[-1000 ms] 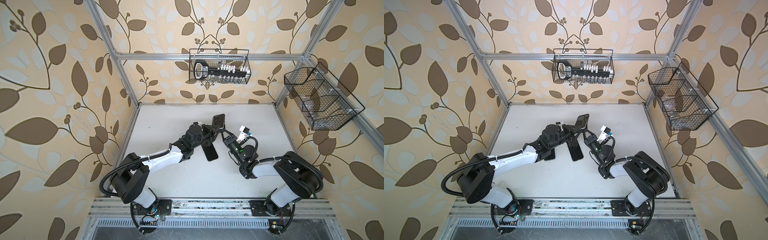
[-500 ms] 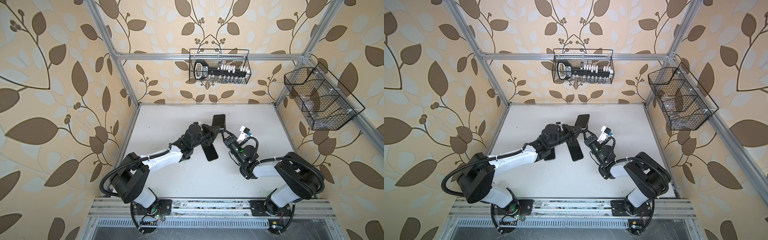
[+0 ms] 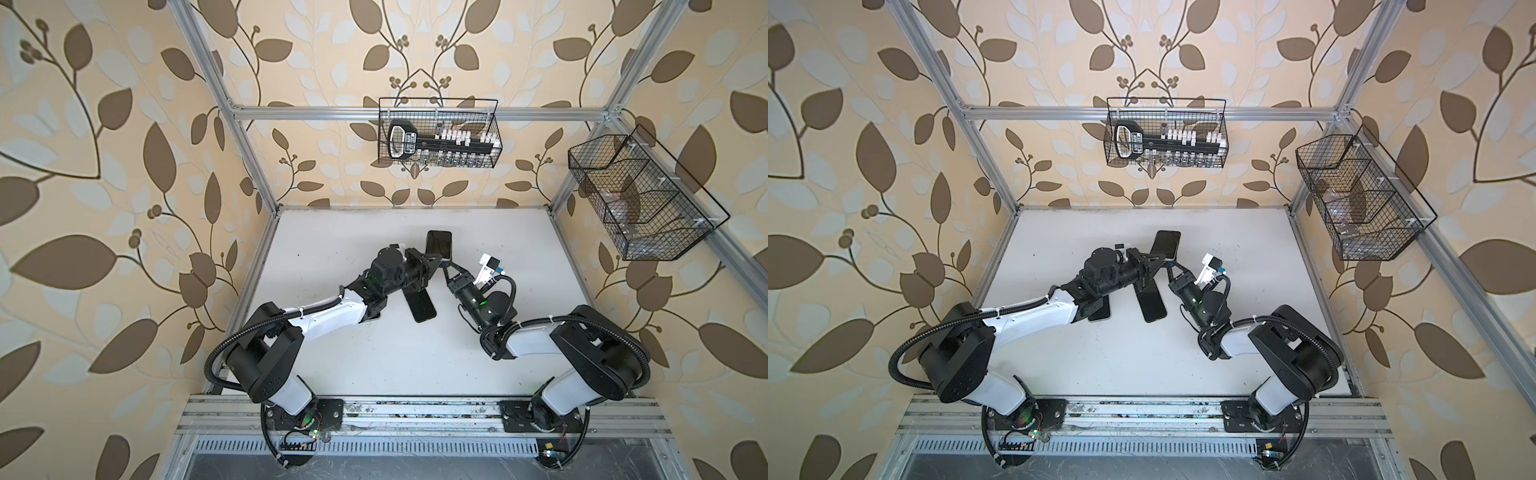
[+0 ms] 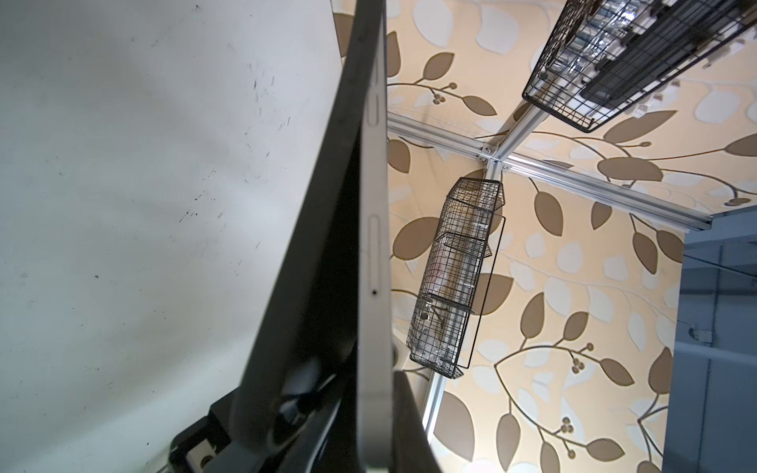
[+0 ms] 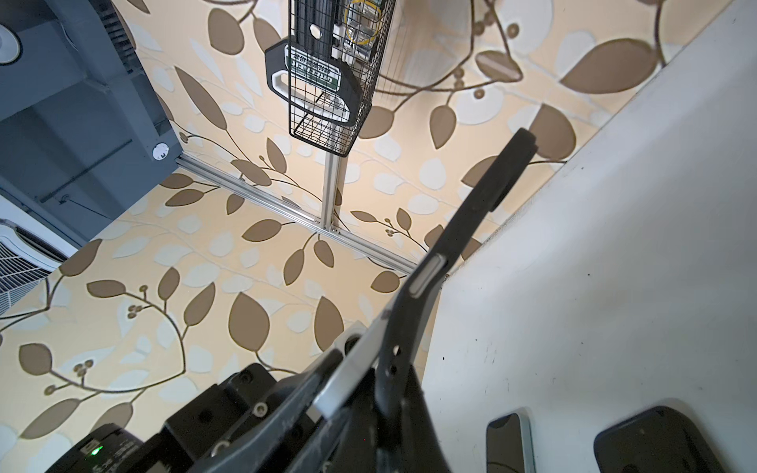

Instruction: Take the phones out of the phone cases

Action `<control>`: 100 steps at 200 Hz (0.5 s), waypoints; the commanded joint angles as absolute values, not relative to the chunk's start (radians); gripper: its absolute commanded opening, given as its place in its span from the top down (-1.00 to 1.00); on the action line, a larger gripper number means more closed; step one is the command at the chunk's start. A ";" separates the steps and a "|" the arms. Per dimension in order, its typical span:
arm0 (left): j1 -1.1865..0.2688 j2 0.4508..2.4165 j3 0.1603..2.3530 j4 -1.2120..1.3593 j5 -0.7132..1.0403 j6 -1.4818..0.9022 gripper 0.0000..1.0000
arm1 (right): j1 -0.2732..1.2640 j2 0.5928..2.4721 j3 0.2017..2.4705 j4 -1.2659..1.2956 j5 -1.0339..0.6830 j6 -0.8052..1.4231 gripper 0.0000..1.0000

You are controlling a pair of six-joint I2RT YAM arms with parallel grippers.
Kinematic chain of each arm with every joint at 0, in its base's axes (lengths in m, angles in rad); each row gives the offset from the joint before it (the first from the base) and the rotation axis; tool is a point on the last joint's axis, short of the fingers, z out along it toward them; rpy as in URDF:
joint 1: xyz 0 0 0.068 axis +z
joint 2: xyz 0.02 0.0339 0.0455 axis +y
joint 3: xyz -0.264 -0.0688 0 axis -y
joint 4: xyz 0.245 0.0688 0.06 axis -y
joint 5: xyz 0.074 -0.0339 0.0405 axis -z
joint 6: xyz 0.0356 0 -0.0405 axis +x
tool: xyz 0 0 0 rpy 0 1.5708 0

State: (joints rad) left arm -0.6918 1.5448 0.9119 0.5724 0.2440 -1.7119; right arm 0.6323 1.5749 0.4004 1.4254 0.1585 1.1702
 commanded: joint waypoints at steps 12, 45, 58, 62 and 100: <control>-0.668 1.572 0.946 0.524 0.242 -1.673 0.78 | 0.639 1.513 0.404 1.568 0.124 1.148 1.00; -0.660 1.577 0.946 0.513 0.250 -1.670 0.72 | 0.637 1.506 0.403 1.565 0.123 1.144 1.00; -0.655 1.577 0.947 0.510 0.255 -1.671 0.70 | 0.637 1.504 0.402 1.561 0.120 1.142 1.00; -0.654 1.577 0.948 0.507 0.255 -1.671 0.69 | 0.638 1.503 0.400 1.561 0.120 1.141 1.00; -0.640 1.577 0.956 0.485 0.271 -1.660 0.59 | 0.637 1.495 0.405 1.552 0.119 1.134 1.00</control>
